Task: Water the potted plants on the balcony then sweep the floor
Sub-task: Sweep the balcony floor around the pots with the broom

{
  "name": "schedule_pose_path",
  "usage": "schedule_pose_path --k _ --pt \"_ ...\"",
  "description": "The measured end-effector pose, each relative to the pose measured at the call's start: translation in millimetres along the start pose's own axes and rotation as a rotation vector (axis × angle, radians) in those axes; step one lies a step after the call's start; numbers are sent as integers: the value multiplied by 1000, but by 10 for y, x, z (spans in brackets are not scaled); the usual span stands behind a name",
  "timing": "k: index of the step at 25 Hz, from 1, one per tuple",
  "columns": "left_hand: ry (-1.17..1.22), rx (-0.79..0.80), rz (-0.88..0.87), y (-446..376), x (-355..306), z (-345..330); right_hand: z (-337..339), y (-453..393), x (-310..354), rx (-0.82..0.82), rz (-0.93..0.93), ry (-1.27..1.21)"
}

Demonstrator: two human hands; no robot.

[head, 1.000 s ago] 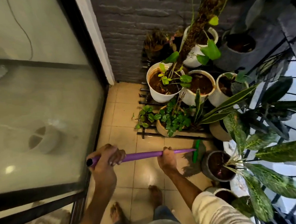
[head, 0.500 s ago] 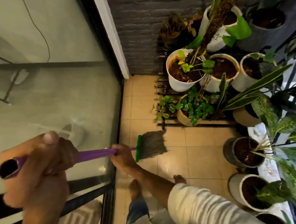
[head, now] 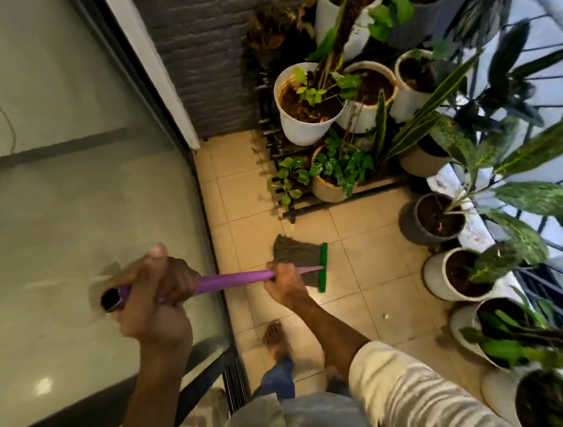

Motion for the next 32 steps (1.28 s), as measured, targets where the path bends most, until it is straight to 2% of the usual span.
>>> schedule_pose_path --k 2,6,8,12,18,22,26,32 --pt "-4 80 94 159 370 -240 245 306 -479 -291 -52 39" --pt "11 368 317 594 896 -820 430 1009 -1455 -463 -260 -156" --pt "-10 505 370 986 1066 -1167 594 1552 -1732 -473 -447 -205" --pt "7 706 451 1784 1300 -1602 515 2574 -2364 -501 -723 -294" --pt "-23 1005 543 3477 1415 -1728 -274 4378 -3060 -605 -998 -492" --pt "-39 1046 587 4090 1337 -1779 -540 5117 -3217 -675 -1125 -500" --pt "-26 986 530 3768 1087 -1790 -315 5006 -2978 -720 -1046 -475" --pt "-18 906 213 2770 286 -1840 385 3923 -2122 -791 -733 -491"
Point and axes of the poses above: each hand's wrist, its own y-axis away from the middle knuckle, its own z-axis out of the back of the hand, x = y × z, the point moved 5 cm from there along -y, towards the middle knuckle
